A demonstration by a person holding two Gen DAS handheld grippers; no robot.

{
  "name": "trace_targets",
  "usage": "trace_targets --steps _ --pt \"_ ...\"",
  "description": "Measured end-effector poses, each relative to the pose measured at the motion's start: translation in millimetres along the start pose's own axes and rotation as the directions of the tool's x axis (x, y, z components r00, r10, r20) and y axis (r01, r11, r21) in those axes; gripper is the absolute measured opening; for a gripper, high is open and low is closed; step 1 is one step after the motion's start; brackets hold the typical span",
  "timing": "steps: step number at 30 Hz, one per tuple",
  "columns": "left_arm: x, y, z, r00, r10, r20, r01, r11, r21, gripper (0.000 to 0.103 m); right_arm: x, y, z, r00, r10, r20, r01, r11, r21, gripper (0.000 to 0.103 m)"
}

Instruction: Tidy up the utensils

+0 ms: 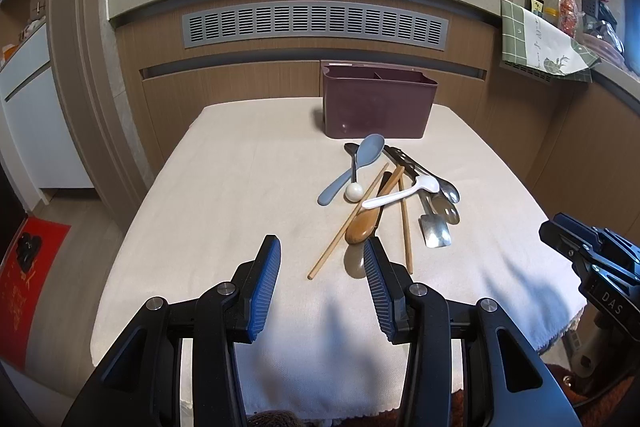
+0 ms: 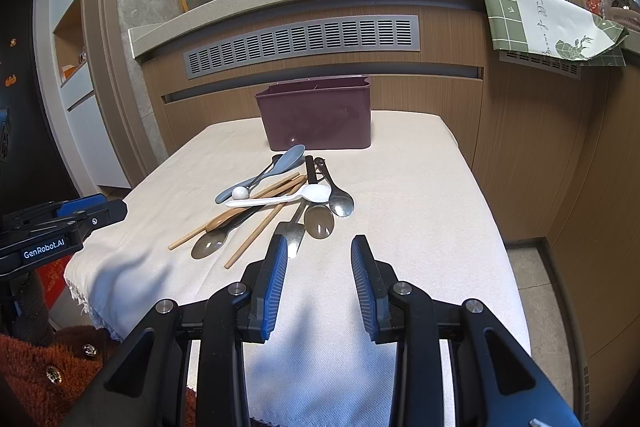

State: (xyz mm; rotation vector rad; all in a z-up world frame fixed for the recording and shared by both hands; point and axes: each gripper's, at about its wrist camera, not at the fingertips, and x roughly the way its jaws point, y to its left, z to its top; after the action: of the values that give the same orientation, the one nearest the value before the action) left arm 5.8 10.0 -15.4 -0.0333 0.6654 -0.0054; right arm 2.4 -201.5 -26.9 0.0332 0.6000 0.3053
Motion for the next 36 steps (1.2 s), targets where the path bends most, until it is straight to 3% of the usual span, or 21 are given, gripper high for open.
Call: trace_targets --steps 4,8,13,18,24,29,36 --pt "2 -2 1 1.000 -0.014 -0.013 0.014 1.000 0.006 0.044 1 0 0 1.000 0.003 -0.003 -0.003 1.000 0.003 0.031" --pt "14 -6 9 0.995 -0.087 -0.049 0.089 0.995 0.035 0.044 6 -7 2 1.000 0.015 -0.025 -0.014 1.000 0.025 0.031" --pt "50 -24 39 0.981 -0.187 -0.055 0.193 0.972 0.133 0.044 21 -22 9 0.998 -0.014 -0.061 0.017 0.998 0.058 0.031" --pt "99 -26 79 0.955 -0.277 -0.108 0.288 0.952 0.102 0.045 38 -39 16 0.994 -0.063 -0.092 0.069 0.995 0.068 0.031" --pt "142 -15 103 0.953 -0.291 -0.086 0.294 0.956 0.021 0.045 70 -61 23 0.978 -0.109 -0.180 0.126 0.988 0.086 0.031" --pt "142 5 105 0.971 -0.239 -0.012 0.239 0.971 -0.021 0.045 87 -61 35 0.975 -0.102 -0.198 0.116 0.991 0.060 0.031" --pt "123 40 95 0.987 -0.157 0.038 0.161 0.980 -0.119 0.045 95 -36 58 0.986 0.013 -0.168 -0.007 0.999 0.035 0.031"
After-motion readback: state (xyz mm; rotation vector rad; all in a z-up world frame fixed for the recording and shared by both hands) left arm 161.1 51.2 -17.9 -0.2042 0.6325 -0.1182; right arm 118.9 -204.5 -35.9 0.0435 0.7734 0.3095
